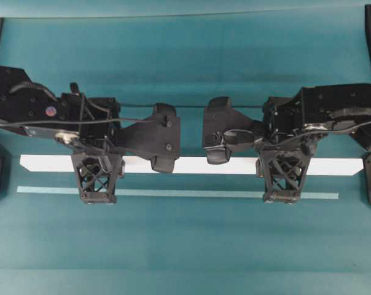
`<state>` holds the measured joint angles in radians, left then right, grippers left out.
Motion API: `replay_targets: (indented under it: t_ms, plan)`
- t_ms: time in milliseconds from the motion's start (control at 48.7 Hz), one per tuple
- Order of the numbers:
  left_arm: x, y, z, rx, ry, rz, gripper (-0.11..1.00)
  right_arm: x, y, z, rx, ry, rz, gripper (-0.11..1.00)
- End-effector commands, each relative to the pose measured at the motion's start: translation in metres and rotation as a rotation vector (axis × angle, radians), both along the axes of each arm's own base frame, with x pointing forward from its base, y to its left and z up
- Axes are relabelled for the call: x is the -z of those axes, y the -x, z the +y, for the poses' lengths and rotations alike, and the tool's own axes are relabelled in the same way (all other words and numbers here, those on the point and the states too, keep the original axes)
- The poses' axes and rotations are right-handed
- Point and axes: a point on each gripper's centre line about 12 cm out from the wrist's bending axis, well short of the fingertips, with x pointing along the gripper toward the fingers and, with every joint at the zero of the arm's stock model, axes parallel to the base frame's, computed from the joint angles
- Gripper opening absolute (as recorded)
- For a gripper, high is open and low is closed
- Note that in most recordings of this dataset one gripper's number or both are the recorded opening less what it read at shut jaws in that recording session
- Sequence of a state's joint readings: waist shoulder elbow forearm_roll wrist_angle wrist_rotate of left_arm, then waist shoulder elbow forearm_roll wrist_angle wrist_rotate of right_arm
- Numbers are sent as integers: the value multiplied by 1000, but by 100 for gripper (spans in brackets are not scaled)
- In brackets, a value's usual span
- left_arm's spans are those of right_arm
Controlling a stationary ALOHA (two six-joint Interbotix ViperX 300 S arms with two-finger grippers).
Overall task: Lift a wooden board with both hands.
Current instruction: 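Lower the held board with both grippers toward the table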
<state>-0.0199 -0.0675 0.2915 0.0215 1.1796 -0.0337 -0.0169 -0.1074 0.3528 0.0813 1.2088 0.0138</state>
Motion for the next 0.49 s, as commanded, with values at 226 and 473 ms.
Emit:
replay_targets:
  t_ms: [226,473]
  plan:
    - [24,4,9,-18,-4,-72,17,34,-5,-2,-32,14,-49,21]
    - [40,5,11,-25,-3,-66,17,59,-13,-4,-44,17,-22,21]
